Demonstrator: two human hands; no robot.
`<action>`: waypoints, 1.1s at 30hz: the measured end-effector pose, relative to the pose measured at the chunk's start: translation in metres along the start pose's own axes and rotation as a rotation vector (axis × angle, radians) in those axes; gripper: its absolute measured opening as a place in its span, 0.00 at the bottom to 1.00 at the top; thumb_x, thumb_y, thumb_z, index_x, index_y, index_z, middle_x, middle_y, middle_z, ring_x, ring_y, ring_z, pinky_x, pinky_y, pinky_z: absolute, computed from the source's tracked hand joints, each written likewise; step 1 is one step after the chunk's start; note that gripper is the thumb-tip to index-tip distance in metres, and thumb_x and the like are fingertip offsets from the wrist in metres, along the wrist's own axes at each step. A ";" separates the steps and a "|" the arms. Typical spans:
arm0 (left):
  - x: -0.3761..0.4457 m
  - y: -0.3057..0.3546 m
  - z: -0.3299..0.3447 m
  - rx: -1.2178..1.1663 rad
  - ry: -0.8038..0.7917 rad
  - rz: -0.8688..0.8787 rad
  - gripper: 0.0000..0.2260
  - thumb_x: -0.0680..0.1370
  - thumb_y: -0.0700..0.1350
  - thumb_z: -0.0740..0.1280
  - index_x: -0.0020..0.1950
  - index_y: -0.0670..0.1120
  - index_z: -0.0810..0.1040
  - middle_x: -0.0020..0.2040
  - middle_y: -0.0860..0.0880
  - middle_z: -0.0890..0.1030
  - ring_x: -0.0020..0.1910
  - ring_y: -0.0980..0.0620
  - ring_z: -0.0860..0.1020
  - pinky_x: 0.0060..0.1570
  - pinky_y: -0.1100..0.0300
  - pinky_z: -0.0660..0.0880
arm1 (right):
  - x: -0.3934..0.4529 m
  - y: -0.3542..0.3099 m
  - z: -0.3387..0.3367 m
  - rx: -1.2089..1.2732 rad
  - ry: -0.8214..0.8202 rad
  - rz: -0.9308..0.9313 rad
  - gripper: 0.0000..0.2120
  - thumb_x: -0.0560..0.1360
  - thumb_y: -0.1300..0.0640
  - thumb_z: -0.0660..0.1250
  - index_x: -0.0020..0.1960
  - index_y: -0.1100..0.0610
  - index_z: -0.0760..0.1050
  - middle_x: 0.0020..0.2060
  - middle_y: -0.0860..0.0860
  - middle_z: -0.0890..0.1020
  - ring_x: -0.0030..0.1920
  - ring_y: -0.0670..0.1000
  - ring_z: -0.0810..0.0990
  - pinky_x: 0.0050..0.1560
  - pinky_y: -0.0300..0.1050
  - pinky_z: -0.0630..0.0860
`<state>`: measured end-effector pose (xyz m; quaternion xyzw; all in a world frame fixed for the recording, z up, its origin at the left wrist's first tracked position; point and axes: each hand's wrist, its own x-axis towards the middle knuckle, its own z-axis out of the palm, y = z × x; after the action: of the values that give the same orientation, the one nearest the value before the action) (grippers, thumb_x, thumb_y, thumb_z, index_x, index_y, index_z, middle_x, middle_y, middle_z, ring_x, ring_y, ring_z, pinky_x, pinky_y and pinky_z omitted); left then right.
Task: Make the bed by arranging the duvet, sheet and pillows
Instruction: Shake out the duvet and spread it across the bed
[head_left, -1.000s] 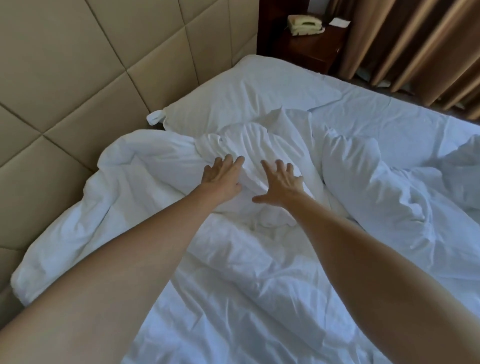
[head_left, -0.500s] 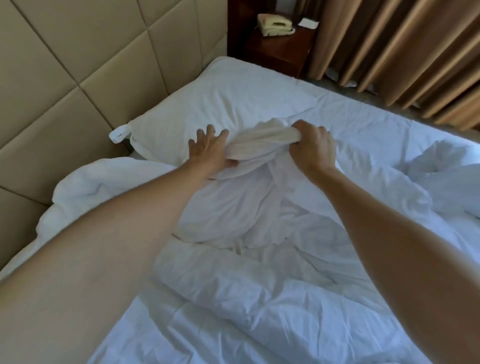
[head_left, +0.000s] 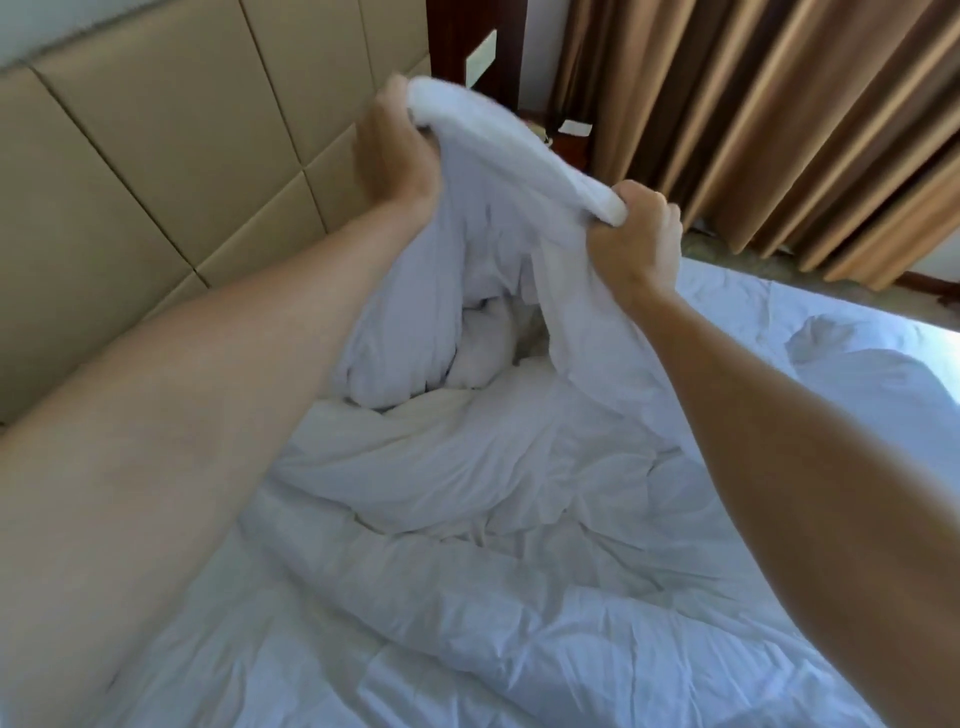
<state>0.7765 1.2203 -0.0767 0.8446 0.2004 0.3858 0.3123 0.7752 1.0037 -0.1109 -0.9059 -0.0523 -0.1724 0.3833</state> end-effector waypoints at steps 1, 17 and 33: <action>0.005 0.018 -0.004 -0.108 0.041 0.028 0.10 0.74 0.36 0.56 0.44 0.44 0.76 0.38 0.52 0.78 0.37 0.55 0.73 0.28 0.66 0.61 | 0.006 -0.008 -0.005 0.017 0.021 0.011 0.07 0.69 0.59 0.59 0.40 0.56 0.76 0.35 0.50 0.80 0.40 0.55 0.79 0.35 0.47 0.73; -0.044 -0.013 -0.043 -0.330 -0.796 0.182 0.16 0.74 0.54 0.73 0.56 0.46 0.78 0.49 0.49 0.80 0.46 0.57 0.77 0.46 0.54 0.76 | -0.020 -0.044 0.027 0.388 -0.118 0.107 0.10 0.76 0.55 0.70 0.43 0.62 0.80 0.34 0.52 0.82 0.35 0.46 0.80 0.37 0.50 0.79; -0.020 -0.007 -0.072 0.204 -0.525 0.437 0.08 0.74 0.42 0.58 0.45 0.44 0.77 0.42 0.42 0.82 0.42 0.38 0.79 0.40 0.46 0.76 | -0.020 -0.078 0.011 -0.402 -0.235 -0.631 0.57 0.60 0.40 0.78 0.79 0.49 0.50 0.70 0.52 0.69 0.71 0.56 0.68 0.69 0.55 0.62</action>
<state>0.7078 1.2406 -0.0557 0.9648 -0.0345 0.1914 0.1773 0.7424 1.0669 -0.0726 -0.9159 -0.3370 -0.1835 0.1179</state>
